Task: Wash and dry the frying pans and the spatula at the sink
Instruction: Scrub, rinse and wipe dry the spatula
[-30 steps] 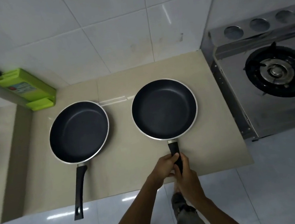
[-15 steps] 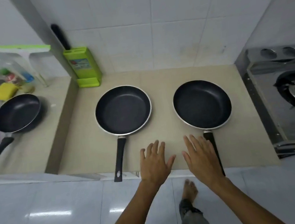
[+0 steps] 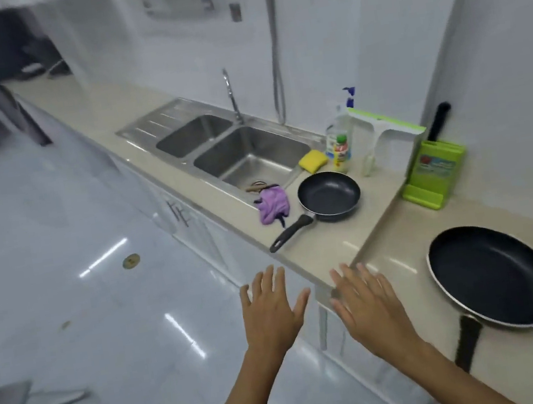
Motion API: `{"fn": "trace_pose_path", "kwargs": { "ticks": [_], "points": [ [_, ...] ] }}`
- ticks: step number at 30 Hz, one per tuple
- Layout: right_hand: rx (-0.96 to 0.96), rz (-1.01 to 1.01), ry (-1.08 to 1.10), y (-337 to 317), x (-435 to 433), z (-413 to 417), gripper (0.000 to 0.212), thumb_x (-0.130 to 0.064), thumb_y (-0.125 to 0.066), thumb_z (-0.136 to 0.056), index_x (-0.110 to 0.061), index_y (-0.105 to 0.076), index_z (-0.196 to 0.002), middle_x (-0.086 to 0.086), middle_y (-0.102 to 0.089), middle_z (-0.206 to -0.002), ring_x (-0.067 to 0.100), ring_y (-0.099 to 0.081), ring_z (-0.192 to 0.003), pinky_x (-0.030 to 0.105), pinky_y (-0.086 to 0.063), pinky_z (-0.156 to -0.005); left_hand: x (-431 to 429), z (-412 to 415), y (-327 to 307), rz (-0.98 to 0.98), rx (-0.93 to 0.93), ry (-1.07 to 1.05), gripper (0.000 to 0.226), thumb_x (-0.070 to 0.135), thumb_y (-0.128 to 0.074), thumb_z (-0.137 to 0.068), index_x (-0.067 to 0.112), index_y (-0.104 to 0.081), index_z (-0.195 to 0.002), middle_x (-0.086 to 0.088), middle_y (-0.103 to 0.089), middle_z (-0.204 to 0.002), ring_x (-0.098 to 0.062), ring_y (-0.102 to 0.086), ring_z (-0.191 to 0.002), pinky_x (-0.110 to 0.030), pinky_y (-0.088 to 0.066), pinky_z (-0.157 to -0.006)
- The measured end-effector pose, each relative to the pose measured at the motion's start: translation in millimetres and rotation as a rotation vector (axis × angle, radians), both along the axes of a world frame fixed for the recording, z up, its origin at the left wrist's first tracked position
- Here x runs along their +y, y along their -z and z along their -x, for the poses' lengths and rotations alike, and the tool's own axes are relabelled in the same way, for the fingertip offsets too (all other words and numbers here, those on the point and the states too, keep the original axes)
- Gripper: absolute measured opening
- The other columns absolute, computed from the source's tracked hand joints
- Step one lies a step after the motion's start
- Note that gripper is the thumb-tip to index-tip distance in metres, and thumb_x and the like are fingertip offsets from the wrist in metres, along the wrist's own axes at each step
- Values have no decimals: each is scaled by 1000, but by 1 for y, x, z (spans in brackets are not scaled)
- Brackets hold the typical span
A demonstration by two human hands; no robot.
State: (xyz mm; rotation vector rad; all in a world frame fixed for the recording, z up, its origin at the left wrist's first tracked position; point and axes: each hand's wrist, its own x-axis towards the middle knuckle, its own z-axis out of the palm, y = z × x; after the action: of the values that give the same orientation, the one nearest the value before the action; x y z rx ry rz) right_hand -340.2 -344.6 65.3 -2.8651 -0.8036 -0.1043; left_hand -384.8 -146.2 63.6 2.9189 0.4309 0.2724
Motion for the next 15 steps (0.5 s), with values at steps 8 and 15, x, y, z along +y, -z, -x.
{"fn": "trace_pose_path", "kwargs": {
  "ticks": [8,15],
  "points": [
    [-3,-12,-160,-13,181,-94,58,-51,-34,-99,-19,-51,-145,8,-55,-145,36,-53,-132,55,-47,-103,165,-62,-11,-32,-58,-145,72,70,-29,-94,21,-53,-141,-1,-55,-147,-25,-49,-136,-51,-36,-109],
    [56,-39,-78,-3,307,-218,64,-56,-25,-99,-18,-49,-146,9,-52,-149,36,-49,-136,57,-44,-107,283,-193,-15,-58,-17,-79,73,72,-28,-93,22,-50,-142,-1,-53,-149,-23,-47,-138,-50,-34,-111]
  ]
}}
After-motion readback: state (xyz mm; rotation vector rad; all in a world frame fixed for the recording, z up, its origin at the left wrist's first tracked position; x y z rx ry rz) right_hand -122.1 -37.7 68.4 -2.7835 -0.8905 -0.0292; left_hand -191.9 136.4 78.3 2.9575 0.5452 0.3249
